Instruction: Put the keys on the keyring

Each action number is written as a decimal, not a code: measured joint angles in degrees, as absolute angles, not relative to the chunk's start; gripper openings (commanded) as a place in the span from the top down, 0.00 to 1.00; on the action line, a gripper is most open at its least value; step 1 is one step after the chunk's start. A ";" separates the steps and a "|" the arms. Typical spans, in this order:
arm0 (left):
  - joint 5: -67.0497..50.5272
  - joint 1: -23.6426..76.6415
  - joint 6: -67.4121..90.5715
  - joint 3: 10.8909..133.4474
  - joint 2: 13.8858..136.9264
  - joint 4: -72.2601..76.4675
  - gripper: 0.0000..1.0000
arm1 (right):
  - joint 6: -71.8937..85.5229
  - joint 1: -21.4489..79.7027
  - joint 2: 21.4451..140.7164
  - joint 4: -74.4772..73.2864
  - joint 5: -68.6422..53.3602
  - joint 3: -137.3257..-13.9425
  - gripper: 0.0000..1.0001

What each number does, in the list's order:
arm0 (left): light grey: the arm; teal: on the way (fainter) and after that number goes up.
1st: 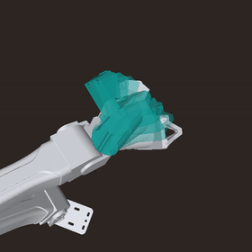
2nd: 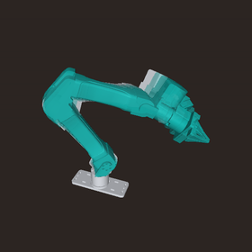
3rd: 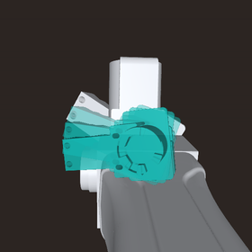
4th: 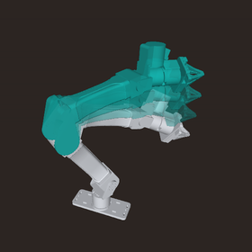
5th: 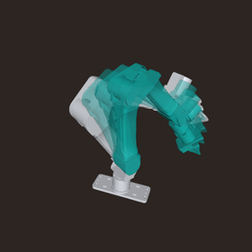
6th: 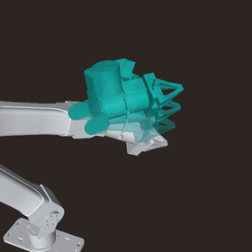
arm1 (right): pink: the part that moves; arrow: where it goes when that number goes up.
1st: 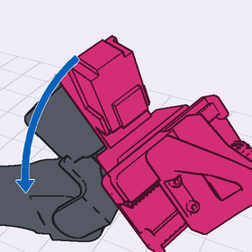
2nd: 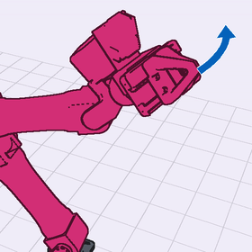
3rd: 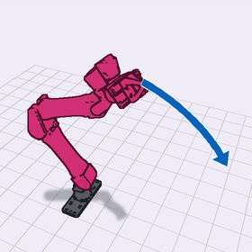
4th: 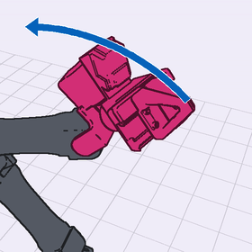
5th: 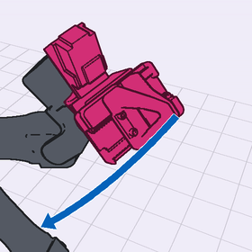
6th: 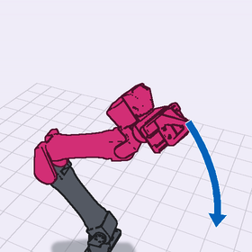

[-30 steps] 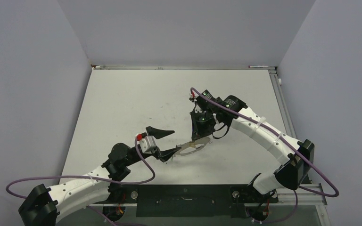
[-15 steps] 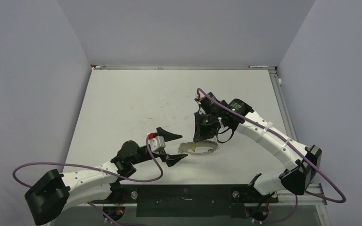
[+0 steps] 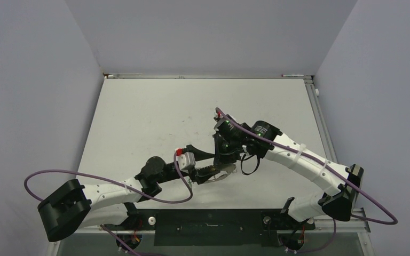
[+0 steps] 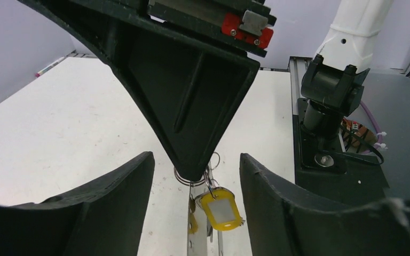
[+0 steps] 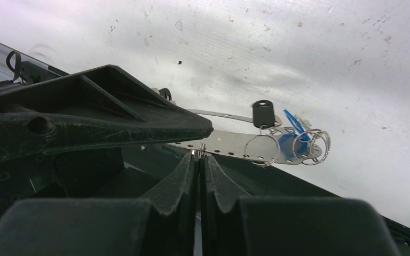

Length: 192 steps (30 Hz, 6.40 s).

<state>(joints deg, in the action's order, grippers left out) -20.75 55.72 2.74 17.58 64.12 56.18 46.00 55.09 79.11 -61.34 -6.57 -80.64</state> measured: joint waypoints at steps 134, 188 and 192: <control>-8.25 59.11 7.25 16.08 58.85 50.43 0.45 | 56.05 63.86 64.58 -48.49 17.47 -72.55 0.95; -4.60 63.79 -11.33 18.87 43.62 25.28 0.32 | 55.02 62.92 63.90 -48.14 13.28 -71.99 0.95; -5.45 63.88 -11.86 19.77 37.30 20.01 0.24 | 54.22 62.72 64.66 -48.60 12.95 -72.01 0.95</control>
<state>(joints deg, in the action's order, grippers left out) -5.45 63.88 -11.86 19.77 37.30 20.01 54.22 62.72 64.66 -48.60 12.95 -72.01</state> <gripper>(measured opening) 0.710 0.059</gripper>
